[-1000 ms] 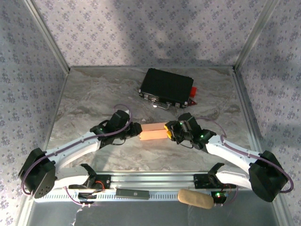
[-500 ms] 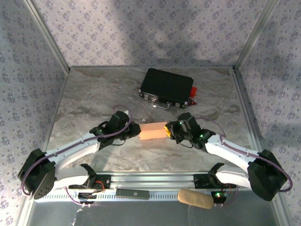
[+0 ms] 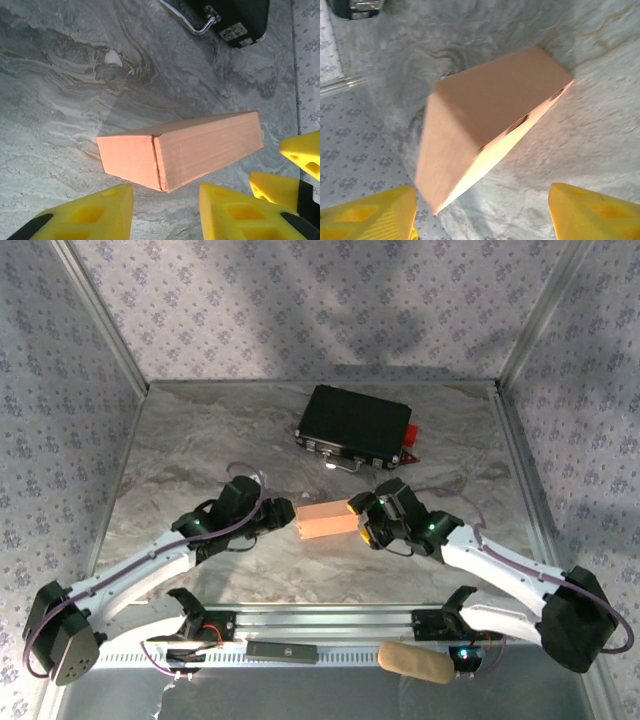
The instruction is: Fold the paper box
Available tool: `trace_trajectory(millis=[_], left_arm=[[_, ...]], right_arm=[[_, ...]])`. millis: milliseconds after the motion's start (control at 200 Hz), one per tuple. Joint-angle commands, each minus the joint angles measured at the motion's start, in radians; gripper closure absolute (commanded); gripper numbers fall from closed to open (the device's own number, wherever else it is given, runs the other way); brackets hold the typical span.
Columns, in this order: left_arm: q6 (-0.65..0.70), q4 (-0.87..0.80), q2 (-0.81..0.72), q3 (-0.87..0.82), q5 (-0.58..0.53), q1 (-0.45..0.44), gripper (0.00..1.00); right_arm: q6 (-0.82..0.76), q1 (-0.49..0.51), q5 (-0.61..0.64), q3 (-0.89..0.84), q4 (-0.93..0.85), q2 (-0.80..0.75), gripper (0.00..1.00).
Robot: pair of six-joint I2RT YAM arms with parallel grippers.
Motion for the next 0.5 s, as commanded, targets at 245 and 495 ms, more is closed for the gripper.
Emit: trace_trajectory(millis=[245,495], left_arm=[[0.154,-0.030,-0.177,0.000,-0.003,-0.002,0.62],[0.354,-0.072,-0.442,-0.053,0.036,-0.063,0.63]], right_arm=[[0.265,0.109,0.080,0.381,-0.325,0.300,0.24],[0.419,0.127,0.009,0.439,-0.328,0.442,0.16]])
